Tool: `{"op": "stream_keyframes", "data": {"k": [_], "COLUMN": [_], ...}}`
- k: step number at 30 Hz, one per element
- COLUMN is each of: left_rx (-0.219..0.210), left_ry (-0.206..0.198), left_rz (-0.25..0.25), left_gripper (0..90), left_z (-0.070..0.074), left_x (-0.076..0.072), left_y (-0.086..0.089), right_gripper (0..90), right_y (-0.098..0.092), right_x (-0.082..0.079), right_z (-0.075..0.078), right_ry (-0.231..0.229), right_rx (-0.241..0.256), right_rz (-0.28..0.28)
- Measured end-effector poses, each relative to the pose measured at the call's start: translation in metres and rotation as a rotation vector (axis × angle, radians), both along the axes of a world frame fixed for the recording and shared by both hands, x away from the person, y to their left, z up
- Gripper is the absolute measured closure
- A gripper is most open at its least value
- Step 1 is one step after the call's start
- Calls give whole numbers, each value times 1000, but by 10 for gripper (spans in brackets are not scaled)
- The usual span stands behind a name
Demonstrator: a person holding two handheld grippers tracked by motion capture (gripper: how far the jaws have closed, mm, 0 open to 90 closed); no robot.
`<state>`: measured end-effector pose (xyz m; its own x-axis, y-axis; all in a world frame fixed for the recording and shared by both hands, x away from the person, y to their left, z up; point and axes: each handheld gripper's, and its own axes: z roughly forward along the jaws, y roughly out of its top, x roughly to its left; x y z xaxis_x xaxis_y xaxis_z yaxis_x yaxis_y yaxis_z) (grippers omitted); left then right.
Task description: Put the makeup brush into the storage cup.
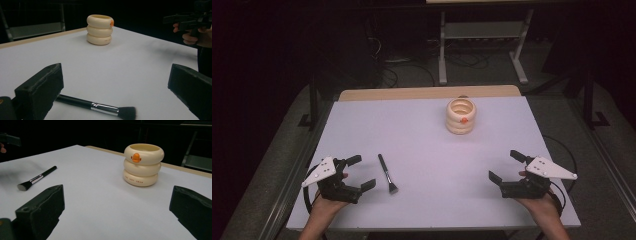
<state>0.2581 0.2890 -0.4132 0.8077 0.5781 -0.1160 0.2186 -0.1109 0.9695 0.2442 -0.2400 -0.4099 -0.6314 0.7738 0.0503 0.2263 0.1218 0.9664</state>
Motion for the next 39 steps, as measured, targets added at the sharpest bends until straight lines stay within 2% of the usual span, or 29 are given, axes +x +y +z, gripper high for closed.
{"op": "stream_keyframes", "data": {"k": [11, 16, 17, 23, 25, 30, 31, 34, 39], "left_rx": [-4, 3, -4, -9, -6, -2, -3, -10, 6], "left_ry": [-13, -17, -19, -28, -33, -38, -36, -40, -50], "left_rz": [-2, -9, -8, -12, -16, -20, -20, -20, -30], "left_gripper": [0, 0, 0, 0, 0, 0, 0, 0, 0], "left_z": [3, 4, 4, 7, 8, 9, 9, 10, 12], "left_x": [0, 0, 0, 1, 2, 4, 4, 6, 7], "left_y": [-2, -3, -4, -4, -5, -7, -7, -8, -11], "right_gripper": [0, 0, 0, 0, 0, 0, 0, 0, 0], "right_y": [0, 0, -1, 1, 1, 2, 2, 2, 2], "right_x": [-1, 0, 1, 1, 1, 2, 2, 2, 2], "right_z": [3, 4, 4, 5, 6, 5, 5, 5, 5], "right_ry": [-20, -13, -31, -21, -38, -42, -29, -29, -42], "right_rx": [22, 21, 17, 20, 16, 12, 16, 18, 13], "right_rz": [1, -4, -2, -3, -3, 2, 3, 0, 3]}}
